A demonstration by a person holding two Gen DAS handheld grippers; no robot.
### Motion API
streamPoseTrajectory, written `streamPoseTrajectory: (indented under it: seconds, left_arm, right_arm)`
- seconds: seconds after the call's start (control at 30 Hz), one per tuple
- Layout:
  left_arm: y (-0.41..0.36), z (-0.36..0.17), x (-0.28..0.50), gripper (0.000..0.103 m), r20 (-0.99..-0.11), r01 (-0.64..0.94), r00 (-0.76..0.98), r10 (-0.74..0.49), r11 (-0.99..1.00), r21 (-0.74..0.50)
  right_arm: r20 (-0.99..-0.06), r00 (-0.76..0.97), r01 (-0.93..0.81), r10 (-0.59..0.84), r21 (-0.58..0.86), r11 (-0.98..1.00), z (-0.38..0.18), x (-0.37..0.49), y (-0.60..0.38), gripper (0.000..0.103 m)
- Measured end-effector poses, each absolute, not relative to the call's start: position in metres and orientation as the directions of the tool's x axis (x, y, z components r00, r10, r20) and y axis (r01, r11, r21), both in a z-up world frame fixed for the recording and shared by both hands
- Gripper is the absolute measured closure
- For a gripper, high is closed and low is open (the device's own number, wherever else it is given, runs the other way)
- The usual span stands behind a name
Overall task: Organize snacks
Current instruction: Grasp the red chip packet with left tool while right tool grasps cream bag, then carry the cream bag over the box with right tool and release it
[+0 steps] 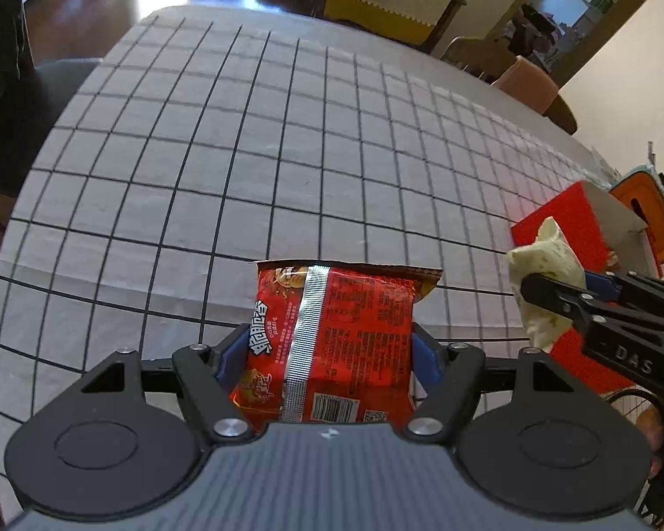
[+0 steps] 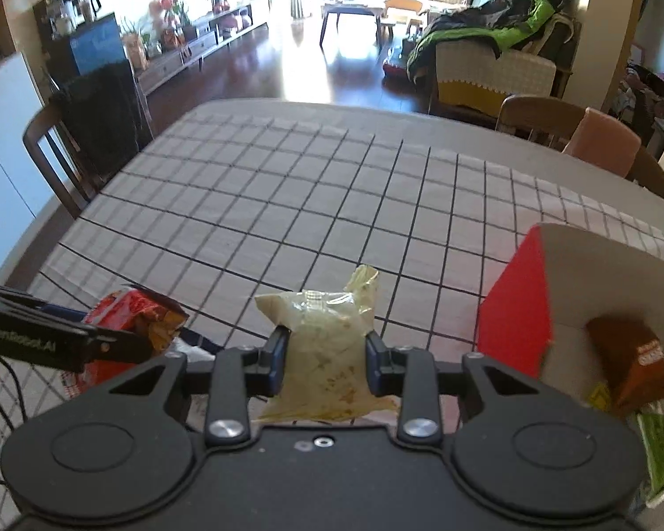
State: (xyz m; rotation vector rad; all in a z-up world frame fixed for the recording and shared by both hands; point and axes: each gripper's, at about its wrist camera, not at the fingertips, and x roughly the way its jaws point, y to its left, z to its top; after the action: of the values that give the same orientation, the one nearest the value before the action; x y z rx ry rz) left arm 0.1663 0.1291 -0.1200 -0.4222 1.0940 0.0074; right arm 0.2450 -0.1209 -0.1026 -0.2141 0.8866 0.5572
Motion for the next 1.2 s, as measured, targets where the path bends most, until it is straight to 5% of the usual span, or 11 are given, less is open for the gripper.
streamPoseTrajectory:
  seconds: [0.57,1.07,1.2]
  left_arm:
    - [0.054,-0.036,0.144,0.03,-0.783,-0.066,0.586,-0.208,0.951,-0.302]
    - [-0.062,-0.007,0.167,0.03,-0.754,0.077,0.608,-0.249,0.963,-0.257]
    - [-0.095,-0.005,0.179,0.041,-0.748,0.119,0.61,-0.261,0.964,-0.238]
  right_arm:
    - [-0.66,0.614,-0.511,0.433,0.086,0.855,-0.031,0.187,-0.213,0.07]
    - [-0.625,0.678,-0.422,0.387,0.099,0.901,-0.025,0.197,-0.318,0.07]
    - [-0.625,0.692,-0.387,0.362,0.102,0.916,-0.032,0.205,-0.348,0.07]
